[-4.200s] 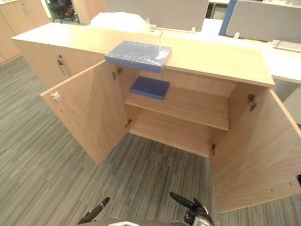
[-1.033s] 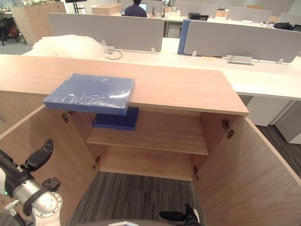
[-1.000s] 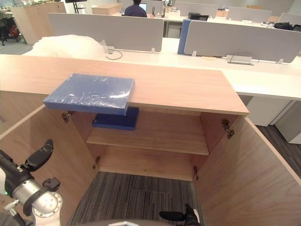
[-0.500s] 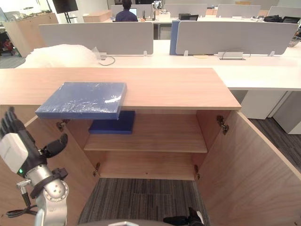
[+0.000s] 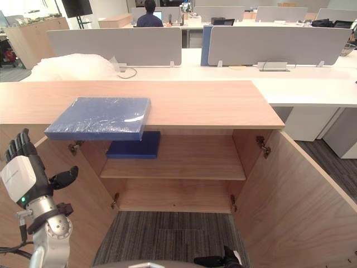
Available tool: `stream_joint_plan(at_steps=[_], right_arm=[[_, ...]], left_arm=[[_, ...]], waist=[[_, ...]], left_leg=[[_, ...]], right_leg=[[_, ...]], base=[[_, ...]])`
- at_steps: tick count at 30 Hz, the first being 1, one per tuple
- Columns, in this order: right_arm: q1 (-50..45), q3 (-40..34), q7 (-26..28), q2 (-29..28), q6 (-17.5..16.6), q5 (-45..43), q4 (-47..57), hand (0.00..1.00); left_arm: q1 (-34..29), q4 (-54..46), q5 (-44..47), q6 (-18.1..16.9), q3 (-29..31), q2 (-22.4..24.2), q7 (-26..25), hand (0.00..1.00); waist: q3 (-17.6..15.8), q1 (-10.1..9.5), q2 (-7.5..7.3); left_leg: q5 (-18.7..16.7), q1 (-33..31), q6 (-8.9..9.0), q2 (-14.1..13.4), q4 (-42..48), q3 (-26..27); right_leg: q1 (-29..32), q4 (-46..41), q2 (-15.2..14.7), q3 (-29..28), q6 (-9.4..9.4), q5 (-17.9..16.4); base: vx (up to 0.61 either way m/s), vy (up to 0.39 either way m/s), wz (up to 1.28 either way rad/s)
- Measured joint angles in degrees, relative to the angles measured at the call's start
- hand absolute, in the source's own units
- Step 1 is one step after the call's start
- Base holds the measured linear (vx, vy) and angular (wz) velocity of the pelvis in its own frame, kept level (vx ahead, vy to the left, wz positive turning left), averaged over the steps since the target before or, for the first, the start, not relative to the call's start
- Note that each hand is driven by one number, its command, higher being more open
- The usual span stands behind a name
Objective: Walk over to the cabinet, pick up the folder, carry it to the office cabinet, place the folder inside the office cabinet, then close the office cabinet door
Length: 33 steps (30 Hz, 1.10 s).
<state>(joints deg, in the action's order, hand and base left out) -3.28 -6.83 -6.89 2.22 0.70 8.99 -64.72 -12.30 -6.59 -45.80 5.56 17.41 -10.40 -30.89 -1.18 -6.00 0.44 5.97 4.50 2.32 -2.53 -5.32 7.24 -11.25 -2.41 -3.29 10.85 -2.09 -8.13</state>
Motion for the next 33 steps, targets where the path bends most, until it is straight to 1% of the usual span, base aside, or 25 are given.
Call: stream_joint_plan(at_steps=[5, 7, 17, 20, 24, 27, 29, 33], right_arm=[[0.15, -1.16, 0.16, -0.05, -0.05, 0.0, 0.07, 1.0], [0.16, -1.17, 0.17, -0.05, -0.05, 0.01, 0.07, 1.0], [0.14, -3.25, 0.17, -0.1, -0.08, 0.0, 0.14, 1.0], [0.14, -3.24, 0.18, -0.1, -0.08, 0.0, 0.13, 1.0], [0.15, -3.23, 0.18, -0.1, -0.1, 0.01, 0.13, 1.0], [0.22, -3.2, 0.19, -0.1, -0.15, 0.01, 0.13, 1.0], [0.21, -3.19, 0.19, -0.07, -0.28, 0.01, 0.13, 1.0], [0.26, -3.2, 0.19, -0.07, -0.54, 0.02, 0.14, 1.0]], left_arm=[[1.23, 0.18, -2.19, -0.05, -0.07, -2.96, 0.23, 1.0], [2.29, 0.45, -2.21, -0.05, -0.07, -3.48, 0.22, 1.0], [3.22, 3.05, -2.21, -0.46, -0.64, -4.21, 0.57, 1.0], [3.25, 3.91, -2.37, -0.55, -2.69, -6.04, 1.46, 1.0], [4.34, 4.54, -4.24, -1.48, -4.18, -6.39, 1.61, 1.0], [4.99, 4.73, -4.46, -1.98, -6.35, -8.71, 2.1, 1.0], [6.65, 6.42, -4.81, -2.75, -8.14, -10.45, 2.46, 1.0], [9.42, 9.24, -5.51, -3.02, -10.25, -11.94, 2.76, 1.0]], waist=[[-0.33, 0.11, -0.16], [-0.36, 0.1, -0.12], [-0.5, 0.45, 0.09], [-0.51, 0.47, 0.08], [-0.51, 0.52, 0.09], [-0.5, 0.82, 0.09], [-0.5, 0.96, 0.1], [-0.5, 1.28, 0.1]], left_leg=[[-0.03, 0.07, 0.04, 0.0, 0.0, 0.19], [-0.03, 0.14, 0.04, -0.02, 0.0, 0.19], [-0.07, 0.38, 0.1, -0.04, -0.02, 0.41], [-0.07, 0.38, 0.1, -0.04, -0.02, 0.45], [-0.07, 0.39, 0.1, -0.04, -0.02, 0.52], [-0.08, 0.44, 0.11, -0.07, -0.02, 0.62], [-0.09, 0.49, 0.12, -0.07, -0.02, 0.75], [-0.09, 0.6, 0.12, -0.07, -0.02, 1.08]], right_leg=[[-0.01, 0.1, 0.04, -0.34, -0.01, 0.02], [-0.08, 0.11, 0.07, -0.37, 0.0, 0.02], [-0.13, 0.15, 0.02, -0.71, 0.0, 0.02], [-0.13, 0.18, 0.02, -0.76, 0.01, 0.02], [-0.12, 0.19, 0.03, -0.84, 0.01, 0.02], [-0.12, 0.2, 0.04, -0.95, 0.02, 0.03], [-0.11, 0.19, 0.04, -1.07, 0.03, 0.04], [-0.06, 0.19, 0.08, -1.38, 0.04, 0.07]], base=[[0.0, -0.001, -0.02], [0.0, 0.0, 0.0], [-0.01, 0.0, -0.01], [0.0, 0.0, 0.0], [0.0, 0.0, 0.0], [0.0, 0.0, 0.0], [0.0, 0.0, 0.0], [0.0, 0.0, -0.05]])
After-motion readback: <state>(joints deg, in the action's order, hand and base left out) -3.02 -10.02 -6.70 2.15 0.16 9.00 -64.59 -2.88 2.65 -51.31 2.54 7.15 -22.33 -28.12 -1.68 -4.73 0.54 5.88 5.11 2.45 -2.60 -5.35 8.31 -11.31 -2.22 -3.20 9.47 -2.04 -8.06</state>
